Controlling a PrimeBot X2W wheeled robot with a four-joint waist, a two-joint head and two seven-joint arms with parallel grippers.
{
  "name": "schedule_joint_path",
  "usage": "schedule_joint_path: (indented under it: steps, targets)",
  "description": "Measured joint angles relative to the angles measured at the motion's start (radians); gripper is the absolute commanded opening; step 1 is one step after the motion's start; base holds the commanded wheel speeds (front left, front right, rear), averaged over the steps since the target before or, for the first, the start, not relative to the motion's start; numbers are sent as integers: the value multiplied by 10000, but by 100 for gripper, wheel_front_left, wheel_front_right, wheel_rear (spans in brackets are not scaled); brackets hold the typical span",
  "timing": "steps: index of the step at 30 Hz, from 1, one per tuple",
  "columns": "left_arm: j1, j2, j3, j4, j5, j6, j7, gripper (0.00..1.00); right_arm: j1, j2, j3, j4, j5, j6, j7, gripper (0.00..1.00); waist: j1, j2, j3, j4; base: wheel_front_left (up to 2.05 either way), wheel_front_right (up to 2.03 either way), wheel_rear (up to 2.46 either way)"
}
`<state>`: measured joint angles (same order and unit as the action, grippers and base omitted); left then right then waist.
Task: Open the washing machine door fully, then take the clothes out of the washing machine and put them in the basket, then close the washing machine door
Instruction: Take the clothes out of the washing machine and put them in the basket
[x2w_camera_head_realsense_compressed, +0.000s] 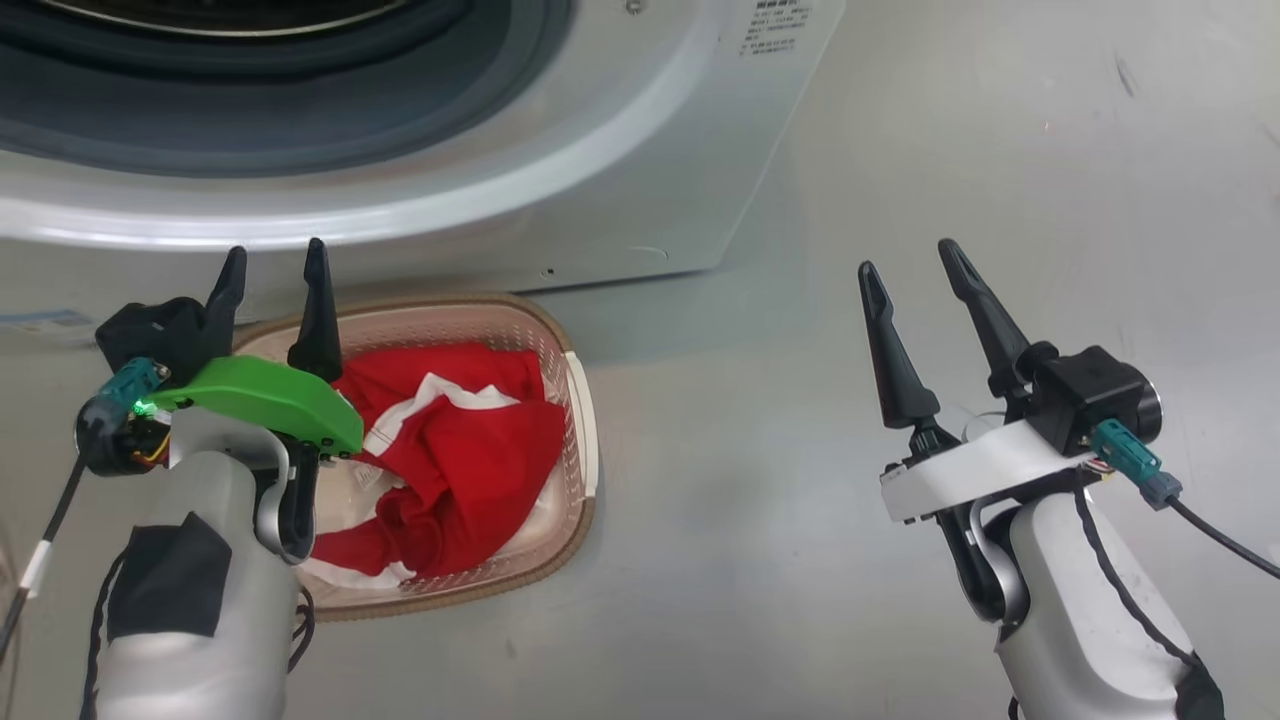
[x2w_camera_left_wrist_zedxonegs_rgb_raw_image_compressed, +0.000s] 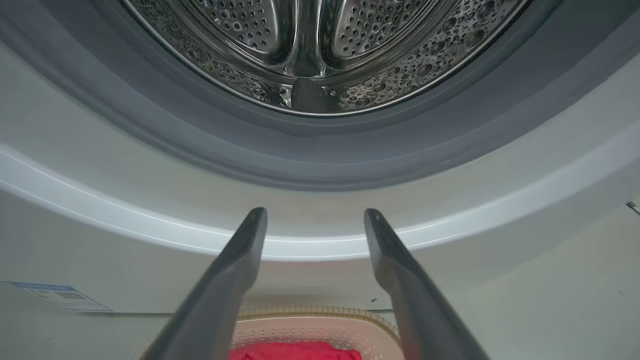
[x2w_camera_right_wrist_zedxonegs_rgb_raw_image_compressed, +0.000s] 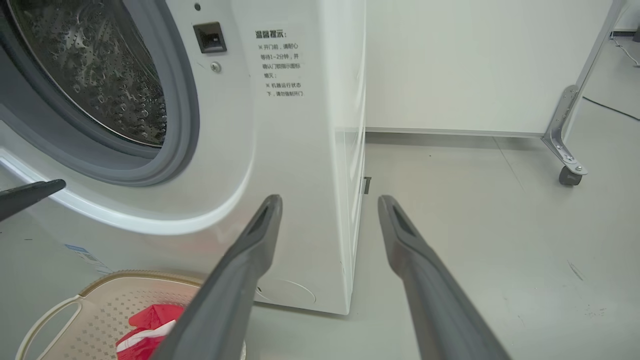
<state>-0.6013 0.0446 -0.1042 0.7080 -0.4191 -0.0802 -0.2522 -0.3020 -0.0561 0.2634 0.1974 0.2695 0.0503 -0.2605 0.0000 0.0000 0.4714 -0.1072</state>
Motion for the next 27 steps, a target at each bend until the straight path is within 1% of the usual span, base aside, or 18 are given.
schedule_joint_path:
  steps: [5, 15, 17, 21, 27]
  targets:
    - [275, -19, 96, -1218, 280, 12, 0, 100, 353, -2, -151, 90, -2, 0, 0, 100, 0, 0, -602, 180, 0, 0, 0]
    - [1220, -19, 215, -3010, 865, 324, 0, 100, 760, 6, -159, 207, -140, 2, 0, 100, 0, 0, -1730, 489, 0, 0, 0]
    - [1561, -17, 288, -3229, 865, 353, 0, 100, 860, 8, -163, 211, -171, 2, 0, 100, 0, 0, -1942, 525, 0, 0, 0]
    - [2420, -15, 382, -3578, 917, 579, 0, 100, 1081, 10, -163, 240, -171, 2, 0, 100, 0, 0, -2340, 564, 0, 0, 0]
    - [3383, -15, 297, -3894, 1034, 663, 2, 100, 1491, 15, -222, 295, -173, 0, 0, 100, 0, 0, -2799, 584, 0, 0, 0]
